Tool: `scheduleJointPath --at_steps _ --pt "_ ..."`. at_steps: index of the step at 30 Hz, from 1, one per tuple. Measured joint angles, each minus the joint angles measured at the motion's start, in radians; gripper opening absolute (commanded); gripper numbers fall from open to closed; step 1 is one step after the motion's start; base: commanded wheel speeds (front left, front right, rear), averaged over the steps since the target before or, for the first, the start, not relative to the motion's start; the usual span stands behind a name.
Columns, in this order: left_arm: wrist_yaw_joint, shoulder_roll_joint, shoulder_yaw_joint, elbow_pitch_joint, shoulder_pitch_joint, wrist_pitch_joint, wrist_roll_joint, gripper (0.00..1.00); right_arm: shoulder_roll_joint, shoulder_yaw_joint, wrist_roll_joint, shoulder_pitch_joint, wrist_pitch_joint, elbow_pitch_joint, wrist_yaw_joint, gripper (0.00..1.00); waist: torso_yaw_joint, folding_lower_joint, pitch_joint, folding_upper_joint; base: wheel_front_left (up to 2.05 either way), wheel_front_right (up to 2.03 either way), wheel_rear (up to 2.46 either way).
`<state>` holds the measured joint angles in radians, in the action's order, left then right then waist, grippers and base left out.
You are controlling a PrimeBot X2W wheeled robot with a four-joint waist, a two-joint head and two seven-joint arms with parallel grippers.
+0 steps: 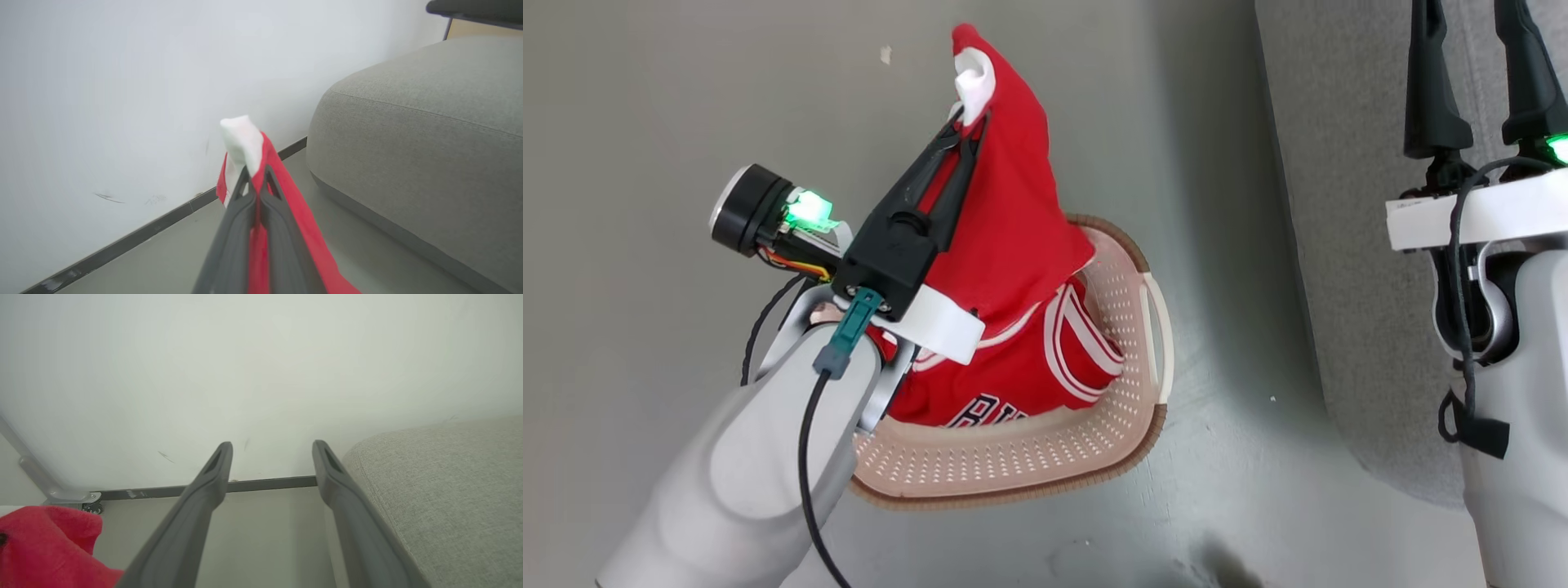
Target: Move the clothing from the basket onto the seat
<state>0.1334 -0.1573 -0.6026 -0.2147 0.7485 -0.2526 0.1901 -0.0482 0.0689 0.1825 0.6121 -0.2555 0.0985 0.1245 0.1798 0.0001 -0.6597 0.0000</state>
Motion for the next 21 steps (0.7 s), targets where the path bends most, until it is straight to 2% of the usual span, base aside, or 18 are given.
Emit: scheduleJointPath --at_steps 12,21 --pt "0.005 -0.006 0.079 0.122 -0.082 -0.004 0.023 0.00 -0.018 -0.020 -0.010 -0.087 0.000 0.002 0.000 1.00 -0.035 0.0000 0.136 0.0000 0.00 0.00 0.00" --pt "0.003 -0.048 0.142 0.150 -0.145 -0.004 0.057 0.00 -0.026 -0.062 -0.007 -0.167 0.000 0.022 0.000 1.00 -0.060 -0.0001 0.246 0.0000 0.00 0.00 0.00"
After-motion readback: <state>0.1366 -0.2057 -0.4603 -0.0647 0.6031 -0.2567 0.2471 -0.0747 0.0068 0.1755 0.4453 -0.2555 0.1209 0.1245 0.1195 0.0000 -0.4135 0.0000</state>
